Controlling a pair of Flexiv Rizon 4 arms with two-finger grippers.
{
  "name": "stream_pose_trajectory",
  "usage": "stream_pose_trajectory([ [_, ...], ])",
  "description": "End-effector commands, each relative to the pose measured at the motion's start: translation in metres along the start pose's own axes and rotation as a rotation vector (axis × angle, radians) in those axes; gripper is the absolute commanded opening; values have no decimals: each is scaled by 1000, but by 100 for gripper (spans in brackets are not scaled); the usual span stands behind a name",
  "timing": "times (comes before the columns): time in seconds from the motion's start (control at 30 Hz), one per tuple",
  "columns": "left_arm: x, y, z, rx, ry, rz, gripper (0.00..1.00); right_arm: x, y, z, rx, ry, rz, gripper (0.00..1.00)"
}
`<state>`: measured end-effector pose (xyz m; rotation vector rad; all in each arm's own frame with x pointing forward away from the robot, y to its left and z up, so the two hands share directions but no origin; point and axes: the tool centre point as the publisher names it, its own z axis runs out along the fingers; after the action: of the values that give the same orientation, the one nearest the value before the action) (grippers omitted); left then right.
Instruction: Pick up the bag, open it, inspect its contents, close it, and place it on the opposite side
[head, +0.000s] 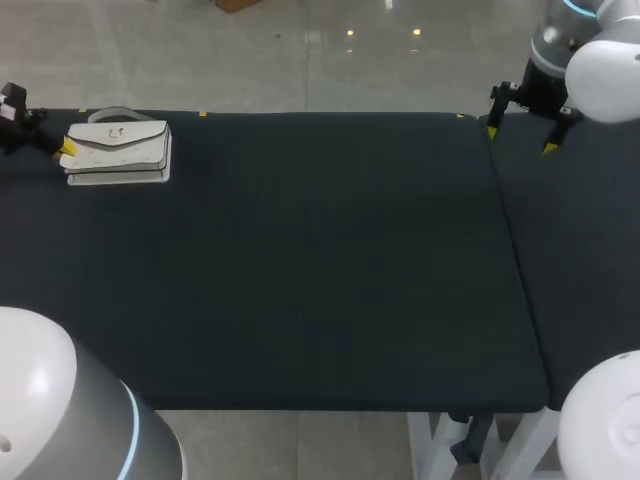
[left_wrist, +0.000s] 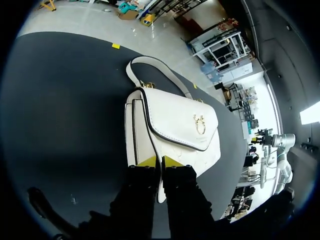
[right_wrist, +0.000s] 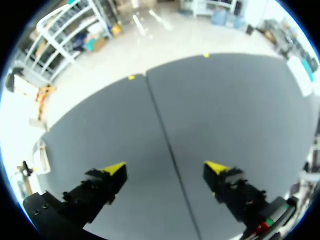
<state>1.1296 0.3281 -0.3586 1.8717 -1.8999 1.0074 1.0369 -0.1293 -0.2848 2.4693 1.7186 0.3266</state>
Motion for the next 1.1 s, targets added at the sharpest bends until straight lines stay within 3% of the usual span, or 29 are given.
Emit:
stream_pose_trajectory([
  [0.03,-11,-22,2,-284,306,6,11,2,-1,-1,5,-5,-1,100],
  [0.1,-11,-22,2,-287,306,7,75,2,-1,0,8,-7,-3,100],
  [0.13,-11,-22,2,-288,304,9,100,2,-1,0,10,-8,-3,100],
  [0.37,5,-5,-25,-282,238,40,100,-1,-1,-3,22,-7,-5,100],
  [0.6,36,12,-58,-323,79,18,100,-3,-3,-3,56,-23,-23,100],
  [1.1,104,44,-80,-475,-274,-74,100,-11,-12,-13,91,-40,-37,100],
])
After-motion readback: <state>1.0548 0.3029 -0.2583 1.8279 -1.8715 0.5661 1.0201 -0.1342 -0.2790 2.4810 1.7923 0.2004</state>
